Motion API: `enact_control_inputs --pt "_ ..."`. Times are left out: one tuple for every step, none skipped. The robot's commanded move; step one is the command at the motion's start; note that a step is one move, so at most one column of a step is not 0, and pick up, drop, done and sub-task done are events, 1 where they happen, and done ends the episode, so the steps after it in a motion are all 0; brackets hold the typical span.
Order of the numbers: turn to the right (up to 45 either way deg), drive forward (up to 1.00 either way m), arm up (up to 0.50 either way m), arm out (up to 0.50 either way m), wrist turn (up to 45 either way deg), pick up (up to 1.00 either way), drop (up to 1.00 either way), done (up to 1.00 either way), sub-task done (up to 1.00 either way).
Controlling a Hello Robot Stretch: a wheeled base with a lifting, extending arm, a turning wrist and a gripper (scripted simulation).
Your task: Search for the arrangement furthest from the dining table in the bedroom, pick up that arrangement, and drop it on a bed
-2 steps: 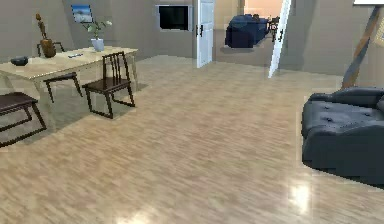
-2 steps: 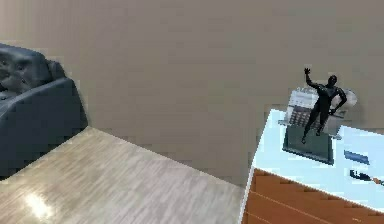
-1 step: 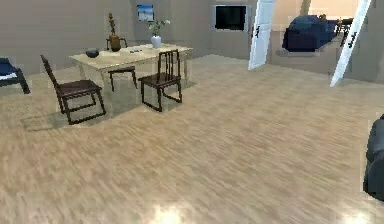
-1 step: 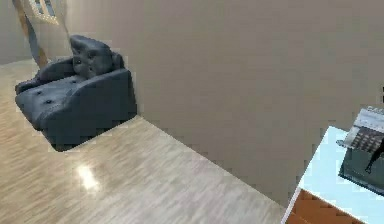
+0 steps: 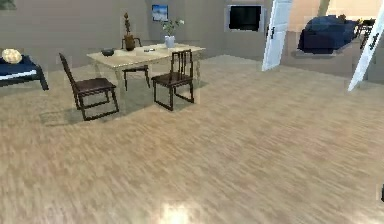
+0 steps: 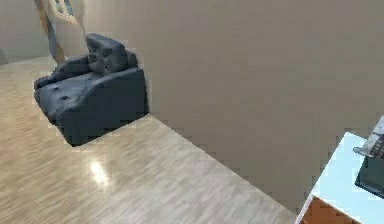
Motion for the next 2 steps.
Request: enact_control_inputs --pt "0.0 0.20 0.00 0.00 0.0 0.00 0.00 0.00 0.00" --pt "45.0 0.00 0.00 0.00 0.0 0.00 0.00 0.00 0.00"
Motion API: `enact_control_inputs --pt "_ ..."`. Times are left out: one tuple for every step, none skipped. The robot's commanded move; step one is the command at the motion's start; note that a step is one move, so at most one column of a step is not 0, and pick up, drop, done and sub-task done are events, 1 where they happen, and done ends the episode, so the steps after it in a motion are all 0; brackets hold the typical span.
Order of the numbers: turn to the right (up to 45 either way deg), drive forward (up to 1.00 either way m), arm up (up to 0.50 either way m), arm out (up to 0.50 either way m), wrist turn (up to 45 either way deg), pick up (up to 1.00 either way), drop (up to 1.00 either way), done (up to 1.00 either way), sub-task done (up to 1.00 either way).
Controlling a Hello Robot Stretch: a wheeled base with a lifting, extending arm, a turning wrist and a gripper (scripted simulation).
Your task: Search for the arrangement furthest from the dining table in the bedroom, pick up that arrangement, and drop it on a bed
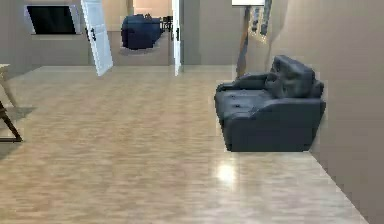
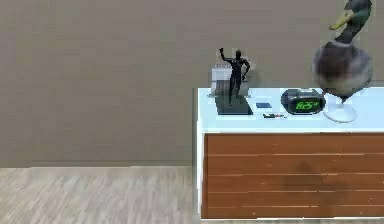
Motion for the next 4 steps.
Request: enact_control_inputs --pt "45.0 0.00 0.00 0.00 0.0 0.00 0.00 0.00 0.00" --pt "12.0 0.00 0.00 0.00 0.0 0.00 0.00 0.00 0.00" --pt "0.0 0.75 0.00 0.00 0.0 0.00 0.00 0.00 0.00" --pt "30.0 0.00 0.00 0.00 0.0 0.00 0.00 0.00 0.00"
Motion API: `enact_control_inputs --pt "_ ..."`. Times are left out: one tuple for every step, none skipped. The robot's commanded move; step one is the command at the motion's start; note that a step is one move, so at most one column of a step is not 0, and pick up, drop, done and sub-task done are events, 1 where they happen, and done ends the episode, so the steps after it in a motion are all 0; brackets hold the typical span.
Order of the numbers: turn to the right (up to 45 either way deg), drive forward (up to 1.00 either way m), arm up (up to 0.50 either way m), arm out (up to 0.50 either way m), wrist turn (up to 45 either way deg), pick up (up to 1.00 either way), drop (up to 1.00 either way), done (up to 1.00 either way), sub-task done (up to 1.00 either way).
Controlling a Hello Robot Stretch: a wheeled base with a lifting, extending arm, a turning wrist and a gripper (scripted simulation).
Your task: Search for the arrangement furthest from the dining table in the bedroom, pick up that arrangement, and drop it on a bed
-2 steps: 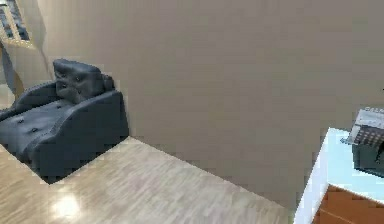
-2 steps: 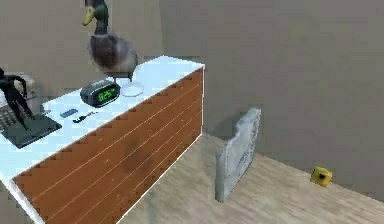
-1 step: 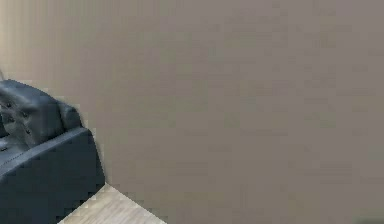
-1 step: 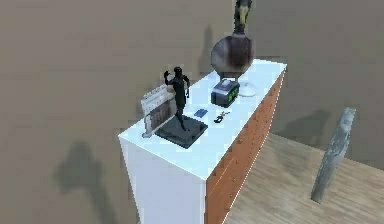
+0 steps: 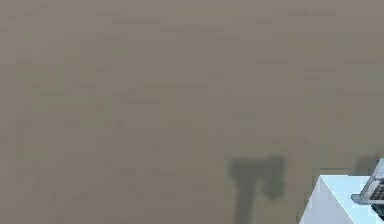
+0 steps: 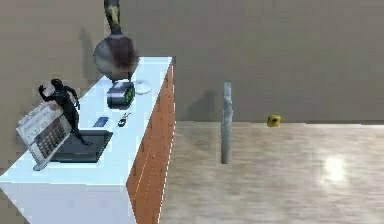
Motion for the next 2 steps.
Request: enact_control_inputs --pt "0.0 0.05 0.00 0.00 0.0 0.00 0.00 0.00 0.00" --pt "-30.0 0.00 0.00 0.00 0.0 0.00 0.00 0.00 0.00"
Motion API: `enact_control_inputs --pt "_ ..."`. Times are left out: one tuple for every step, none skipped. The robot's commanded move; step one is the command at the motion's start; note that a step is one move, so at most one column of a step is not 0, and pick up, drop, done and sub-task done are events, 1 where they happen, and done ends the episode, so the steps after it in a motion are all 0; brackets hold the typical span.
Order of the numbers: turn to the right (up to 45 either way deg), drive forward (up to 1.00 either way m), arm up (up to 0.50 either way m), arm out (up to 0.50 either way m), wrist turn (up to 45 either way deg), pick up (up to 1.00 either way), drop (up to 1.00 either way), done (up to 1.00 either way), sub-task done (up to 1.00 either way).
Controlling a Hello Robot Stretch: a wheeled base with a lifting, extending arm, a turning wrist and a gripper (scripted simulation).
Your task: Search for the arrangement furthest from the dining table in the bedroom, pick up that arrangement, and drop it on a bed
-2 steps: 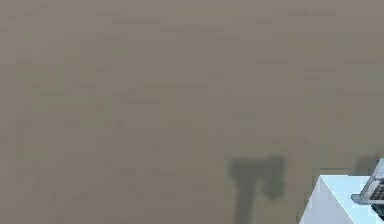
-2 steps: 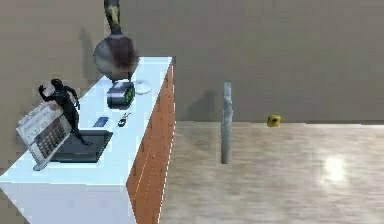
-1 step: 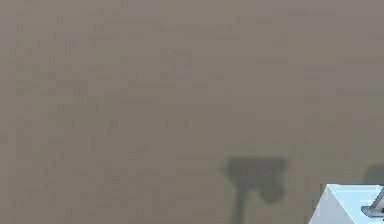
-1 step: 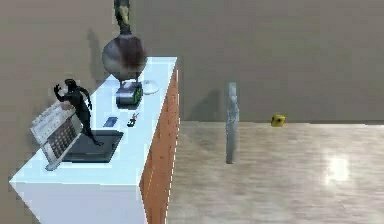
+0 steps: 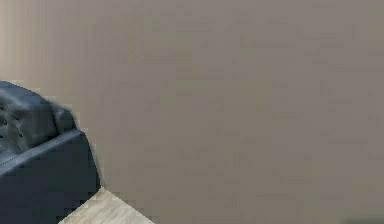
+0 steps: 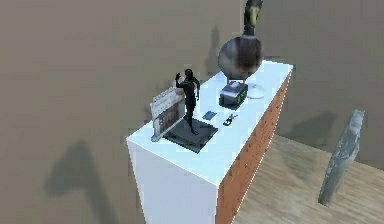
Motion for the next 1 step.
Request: enact_control_inputs --pt "0.0 0.00 0.50 0.00 0.0 0.00 0.00 0.00 0.00"
